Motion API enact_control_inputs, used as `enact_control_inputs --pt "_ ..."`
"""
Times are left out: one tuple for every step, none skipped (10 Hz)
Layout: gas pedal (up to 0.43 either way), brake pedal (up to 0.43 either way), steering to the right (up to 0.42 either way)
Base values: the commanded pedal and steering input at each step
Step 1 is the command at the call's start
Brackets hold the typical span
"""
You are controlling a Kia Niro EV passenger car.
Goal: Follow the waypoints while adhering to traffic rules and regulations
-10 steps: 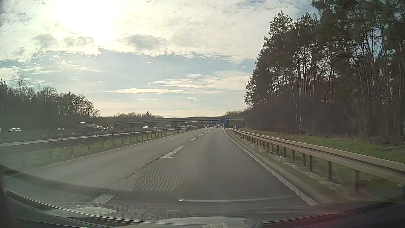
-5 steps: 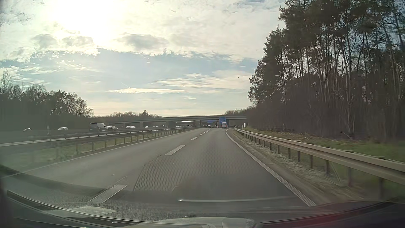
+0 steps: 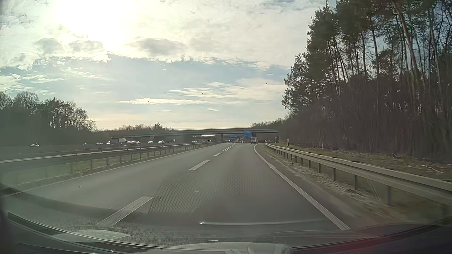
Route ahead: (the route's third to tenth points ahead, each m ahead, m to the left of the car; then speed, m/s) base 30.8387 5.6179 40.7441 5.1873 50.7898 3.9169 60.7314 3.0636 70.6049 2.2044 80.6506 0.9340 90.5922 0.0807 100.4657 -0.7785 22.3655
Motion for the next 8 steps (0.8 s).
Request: enact_control_inputs --pt "0.0 0.0 0.0" --pt "0.0 0.0 0.0" --pt "0.0 0.0 0.0" --pt "0.0 0.0 0.0" --pt "0.0 0.0 0.0" --pt "0.0 0.0 0.0" --pt "0.0 0.0 0.0" --pt "0.0 0.0 0.0"
